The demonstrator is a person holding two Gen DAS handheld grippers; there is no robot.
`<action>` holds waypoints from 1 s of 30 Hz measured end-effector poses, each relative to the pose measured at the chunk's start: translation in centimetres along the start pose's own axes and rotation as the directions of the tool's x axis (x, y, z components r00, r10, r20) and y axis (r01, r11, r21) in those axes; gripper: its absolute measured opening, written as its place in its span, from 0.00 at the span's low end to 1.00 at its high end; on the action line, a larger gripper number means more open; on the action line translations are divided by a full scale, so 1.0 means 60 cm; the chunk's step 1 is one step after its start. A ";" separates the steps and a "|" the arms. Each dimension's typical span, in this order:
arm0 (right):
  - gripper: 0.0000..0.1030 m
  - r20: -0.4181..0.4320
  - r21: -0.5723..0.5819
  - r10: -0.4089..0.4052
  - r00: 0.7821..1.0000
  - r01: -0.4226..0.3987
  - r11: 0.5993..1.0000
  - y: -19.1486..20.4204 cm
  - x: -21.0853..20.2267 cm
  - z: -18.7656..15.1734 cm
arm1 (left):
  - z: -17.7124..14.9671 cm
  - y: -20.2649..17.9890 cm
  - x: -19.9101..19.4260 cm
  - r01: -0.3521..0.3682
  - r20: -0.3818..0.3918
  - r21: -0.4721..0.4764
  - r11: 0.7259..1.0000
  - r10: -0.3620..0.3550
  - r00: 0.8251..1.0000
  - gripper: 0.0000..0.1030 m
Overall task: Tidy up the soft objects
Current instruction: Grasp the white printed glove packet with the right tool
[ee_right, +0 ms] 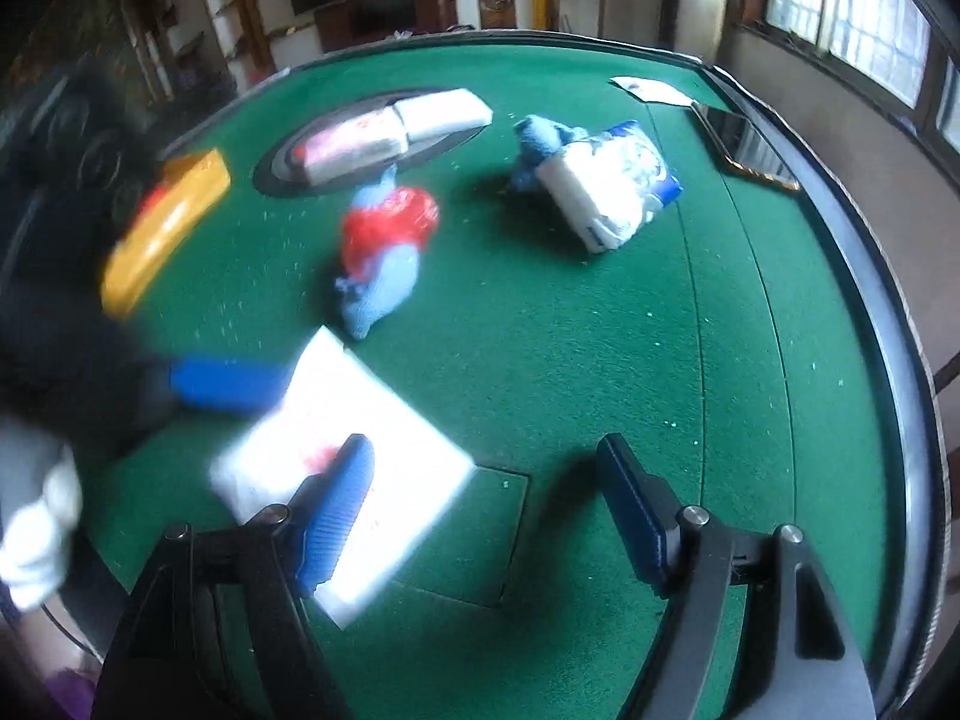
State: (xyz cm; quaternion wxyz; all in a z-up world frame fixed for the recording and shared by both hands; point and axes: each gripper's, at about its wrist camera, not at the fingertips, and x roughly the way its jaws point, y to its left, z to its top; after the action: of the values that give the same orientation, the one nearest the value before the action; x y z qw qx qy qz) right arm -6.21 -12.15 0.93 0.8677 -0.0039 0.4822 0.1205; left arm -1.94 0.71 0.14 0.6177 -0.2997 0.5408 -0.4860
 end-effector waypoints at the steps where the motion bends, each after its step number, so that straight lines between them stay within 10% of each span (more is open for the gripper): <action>1: 0.69 0.010 0.029 0.027 1.000 -0.027 0.999 -0.011 -0.003 0.000 | -0.006 -0.004 0.005 0.022 -0.015 -0.001 1.000 -0.022 1.000 0.99; 10: 0.70 0.145 0.294 0.293 0.945 -0.324 0.899 -0.088 -0.018 -0.023 | -0.034 -0.033 0.066 0.200 -0.014 -0.057 0.978 -0.201 0.979 0.94; 14: 0.70 0.214 0.334 0.345 0.914 -0.400 0.853 -0.106 -0.035 -0.030 | -0.039 -0.053 0.038 0.170 0.042 -0.023 0.985 -0.169 0.985 0.94; 17: 0.70 0.183 0.329 0.245 0.952 -0.295 0.897 -0.111 -0.051 -0.030 | -0.049 -0.071 0.008 0.009 0.072 0.031 0.999 -0.011 0.997 0.95; 20: 0.70 0.086 0.336 0.154 0.984 -0.174 0.925 -0.128 -0.048 -0.035 | -0.064 -0.084 -0.010 -0.263 0.090 0.093 0.960 0.255 0.963 0.95; 30: 0.89 -0.056 -0.091 -0.088 0.995 0.083 0.992 -0.015 -0.035 -0.069 | -0.093 -0.065 -0.118 -0.404 0.221 0.086 0.911 0.378 0.899 0.95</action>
State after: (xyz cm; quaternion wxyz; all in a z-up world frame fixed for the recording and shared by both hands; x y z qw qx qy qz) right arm -10.56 -13.95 0.36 0.8562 -0.0666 0.5016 0.1043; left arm -8.00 6.75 4.97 0.7719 -0.1915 0.4924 -0.3535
